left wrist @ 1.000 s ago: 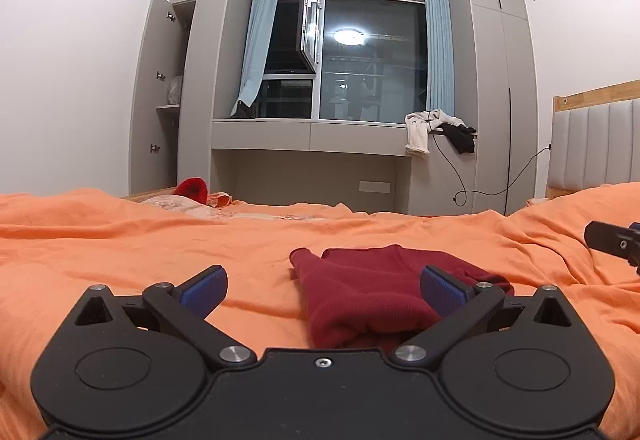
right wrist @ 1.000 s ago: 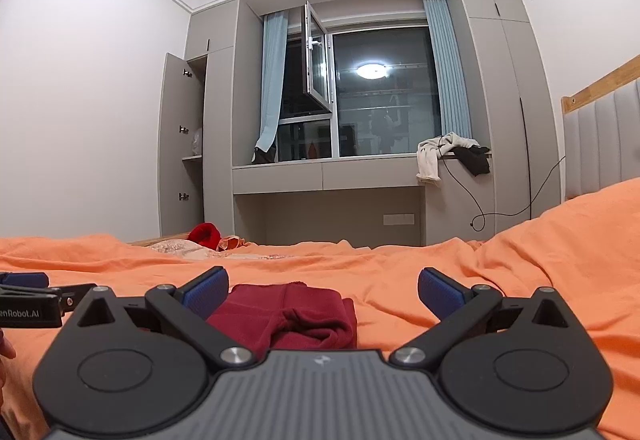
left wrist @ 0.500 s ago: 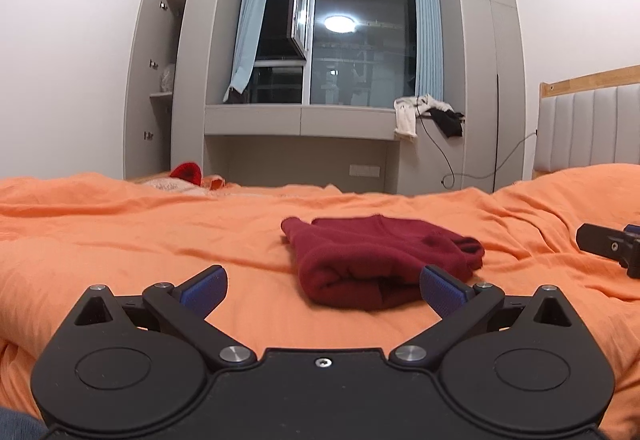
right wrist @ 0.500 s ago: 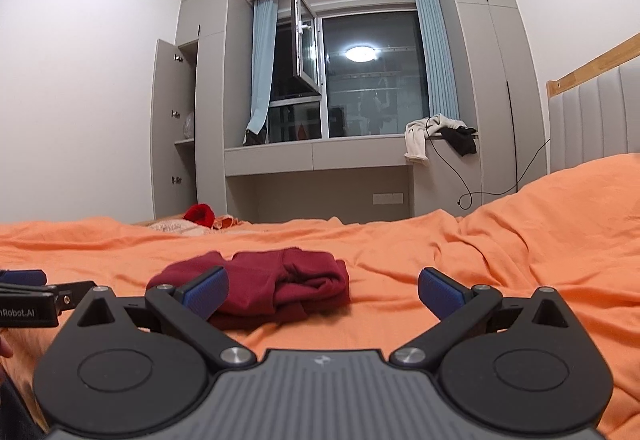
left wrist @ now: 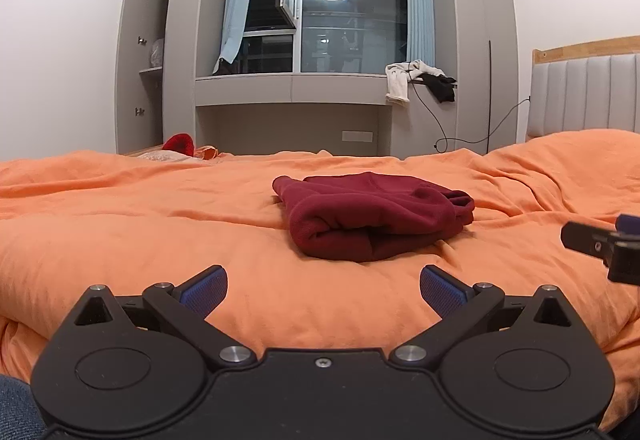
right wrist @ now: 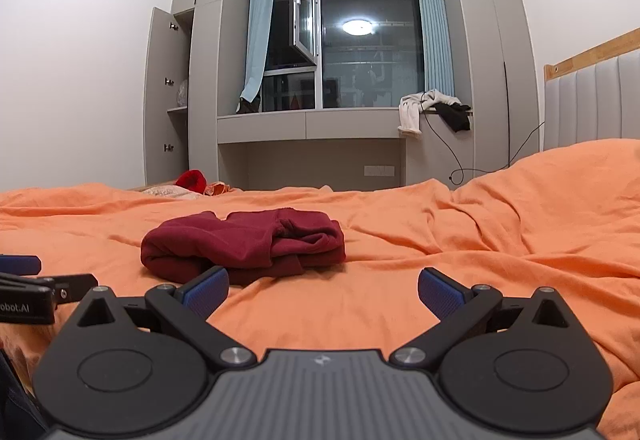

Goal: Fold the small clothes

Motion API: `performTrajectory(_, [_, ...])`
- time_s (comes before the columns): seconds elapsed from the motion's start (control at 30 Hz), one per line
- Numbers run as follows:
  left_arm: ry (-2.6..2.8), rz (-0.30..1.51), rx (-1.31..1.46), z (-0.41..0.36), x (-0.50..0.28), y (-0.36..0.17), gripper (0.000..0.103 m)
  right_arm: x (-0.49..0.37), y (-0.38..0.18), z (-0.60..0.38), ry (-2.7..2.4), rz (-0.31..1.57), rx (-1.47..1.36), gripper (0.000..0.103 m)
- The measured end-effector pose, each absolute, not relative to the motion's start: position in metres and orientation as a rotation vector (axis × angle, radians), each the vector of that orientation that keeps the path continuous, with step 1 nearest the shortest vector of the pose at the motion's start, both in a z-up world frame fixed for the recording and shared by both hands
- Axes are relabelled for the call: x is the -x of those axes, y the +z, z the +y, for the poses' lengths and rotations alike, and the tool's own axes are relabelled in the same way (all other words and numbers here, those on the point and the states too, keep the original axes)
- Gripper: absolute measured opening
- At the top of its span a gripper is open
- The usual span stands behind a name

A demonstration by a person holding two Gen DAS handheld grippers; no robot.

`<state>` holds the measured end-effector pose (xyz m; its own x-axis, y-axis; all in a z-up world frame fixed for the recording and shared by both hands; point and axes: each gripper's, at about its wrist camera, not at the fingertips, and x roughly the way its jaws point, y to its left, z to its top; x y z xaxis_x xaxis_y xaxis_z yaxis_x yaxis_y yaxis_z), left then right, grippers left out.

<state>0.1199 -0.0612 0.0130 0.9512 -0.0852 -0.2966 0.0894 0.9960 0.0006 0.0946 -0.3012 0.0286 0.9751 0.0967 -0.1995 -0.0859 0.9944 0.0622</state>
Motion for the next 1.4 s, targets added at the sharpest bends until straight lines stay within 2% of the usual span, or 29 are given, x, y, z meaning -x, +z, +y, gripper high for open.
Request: performTrajectory(1.4, [-0.075,0.304,-0.003,-0.058,-0.1216,0.0127,0.102,-0.0952,0.0263,-0.3016,0.086,0.221,-0.05,0.103])
